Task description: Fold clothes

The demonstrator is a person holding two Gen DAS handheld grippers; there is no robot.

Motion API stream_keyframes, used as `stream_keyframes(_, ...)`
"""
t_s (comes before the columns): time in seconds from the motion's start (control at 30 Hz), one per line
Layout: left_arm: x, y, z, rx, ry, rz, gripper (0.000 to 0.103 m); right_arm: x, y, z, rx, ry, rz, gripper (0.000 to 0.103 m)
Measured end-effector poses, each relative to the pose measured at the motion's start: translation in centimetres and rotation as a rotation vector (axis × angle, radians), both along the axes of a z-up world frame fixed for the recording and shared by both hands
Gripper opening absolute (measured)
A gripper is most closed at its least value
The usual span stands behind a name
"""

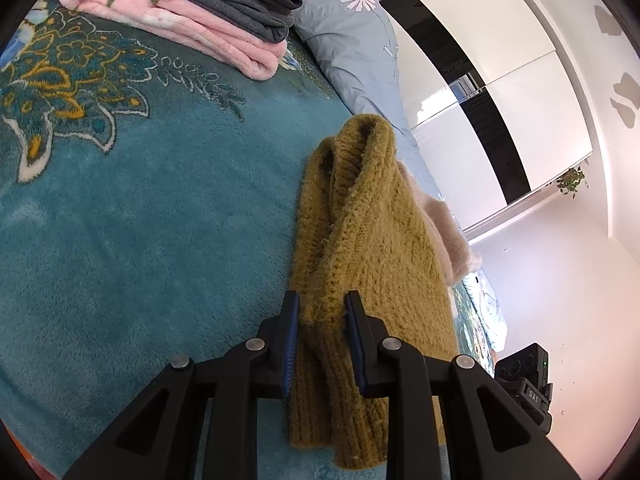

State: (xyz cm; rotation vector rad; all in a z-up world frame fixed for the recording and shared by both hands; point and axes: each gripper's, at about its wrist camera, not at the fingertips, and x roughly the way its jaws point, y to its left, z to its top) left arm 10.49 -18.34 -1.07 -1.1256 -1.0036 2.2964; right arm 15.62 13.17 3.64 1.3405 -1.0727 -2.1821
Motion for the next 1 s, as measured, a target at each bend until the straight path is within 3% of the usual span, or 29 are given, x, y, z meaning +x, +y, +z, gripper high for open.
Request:
stream_keyframes(0.27, -0.1, -0.3, -0.1, 0.026, -0.006, -0.003, 0.024, 0.1, -2.6, -0.2, 0.021, 0.001, 0.013, 0.067)
stream_keyframes(0.6, -0.1, -0.4, -0.3, 0.052, -0.014, -0.004, 0.024, 1.1, -2.8, -0.4, 0.018, 0.008, 0.001, 0.065)
stream_keyframes(0.73, -0.2, -0.4, -0.3, 0.056, -0.012, -0.009, 0.024, 1.4, -2.8, -0.3, 0.024, -0.006, -0.029, 0.051)
stream_keyframes(0.8, -0.2, -0.2, -0.1, 0.053, -0.005, -0.017, 0.025, 1.6, -2.7, -0.1, 0.020, -0.012, -0.051, 0.035)
stream_keyframes(1.0, -0.1, 0.3, 0.5, 0.046, 0.020, -0.056, 0.024, 1.6, -1.9, 1.2, 0.018, -0.008, -0.073, 0.027)
